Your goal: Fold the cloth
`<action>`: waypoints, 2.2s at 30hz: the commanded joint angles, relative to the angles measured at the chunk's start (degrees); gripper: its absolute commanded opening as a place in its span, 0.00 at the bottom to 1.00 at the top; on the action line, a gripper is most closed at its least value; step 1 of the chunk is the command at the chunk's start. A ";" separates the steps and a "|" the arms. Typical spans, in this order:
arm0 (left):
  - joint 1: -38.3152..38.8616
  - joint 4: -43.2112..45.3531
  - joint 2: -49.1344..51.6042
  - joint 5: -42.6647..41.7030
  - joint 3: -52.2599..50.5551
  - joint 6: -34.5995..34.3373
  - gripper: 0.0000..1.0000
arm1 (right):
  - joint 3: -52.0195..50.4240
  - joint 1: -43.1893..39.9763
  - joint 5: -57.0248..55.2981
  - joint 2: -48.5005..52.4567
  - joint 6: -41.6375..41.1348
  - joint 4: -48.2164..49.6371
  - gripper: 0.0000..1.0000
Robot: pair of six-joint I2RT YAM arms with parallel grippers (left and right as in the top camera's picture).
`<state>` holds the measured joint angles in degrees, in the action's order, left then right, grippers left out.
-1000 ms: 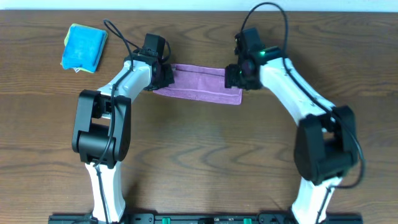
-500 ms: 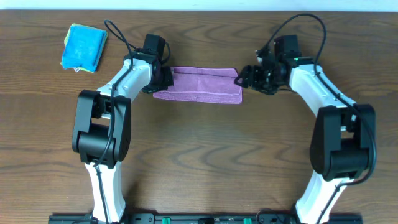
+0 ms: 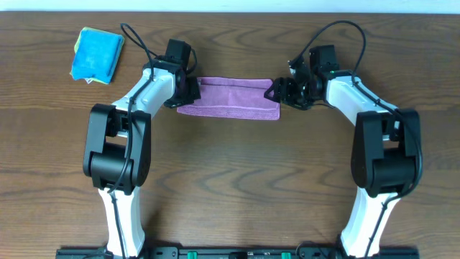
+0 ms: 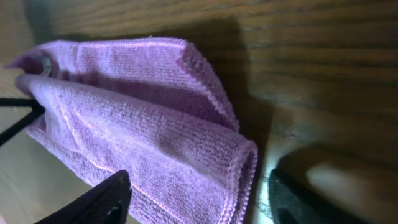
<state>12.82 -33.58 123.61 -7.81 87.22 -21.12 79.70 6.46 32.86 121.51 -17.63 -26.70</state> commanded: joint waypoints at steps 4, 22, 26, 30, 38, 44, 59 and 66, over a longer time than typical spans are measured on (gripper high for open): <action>-0.35 -0.61 2.01 -3.19 -1.31 0.20 0.06 | -0.31 3.58 0.46 2.80 -1.64 0.59 0.43; -11.96 -13.84 -23.04 -3.19 6.93 0.37 0.06 | 22.82 -5.09 -23.74 -0.02 2.75 -32.24 0.02; -12.02 -14.80 -26.45 -3.26 6.93 0.37 0.06 | 25.94 0.22 -25.42 0.00 2.71 -32.35 0.02; -12.04 -15.17 -26.88 -3.82 6.93 0.35 0.06 | 25.90 8.87 -30.18 2.08 2.71 -29.57 0.02; -12.04 -15.80 -26.88 -3.85 6.93 0.37 0.06 | 25.90 19.15 -32.65 7.85 3.56 -27.28 0.02; -12.04 -15.89 -26.88 -3.82 6.91 0.42 0.06 | 26.21 20.55 -32.63 8.55 3.54 -26.25 0.02; -12.04 -15.89 -26.88 -3.82 6.91 0.42 0.06 | 31.93 20.76 -30.82 8.74 2.89 -27.80 0.01; -12.04 -15.52 -26.88 -3.76 6.91 0.39 0.33 | 32.04 22.23 0.76 8.57 6.12 -23.10 0.69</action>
<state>0.84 -49.10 97.08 -11.62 93.89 -21.12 111.22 27.55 17.65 130.23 -13.80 -50.61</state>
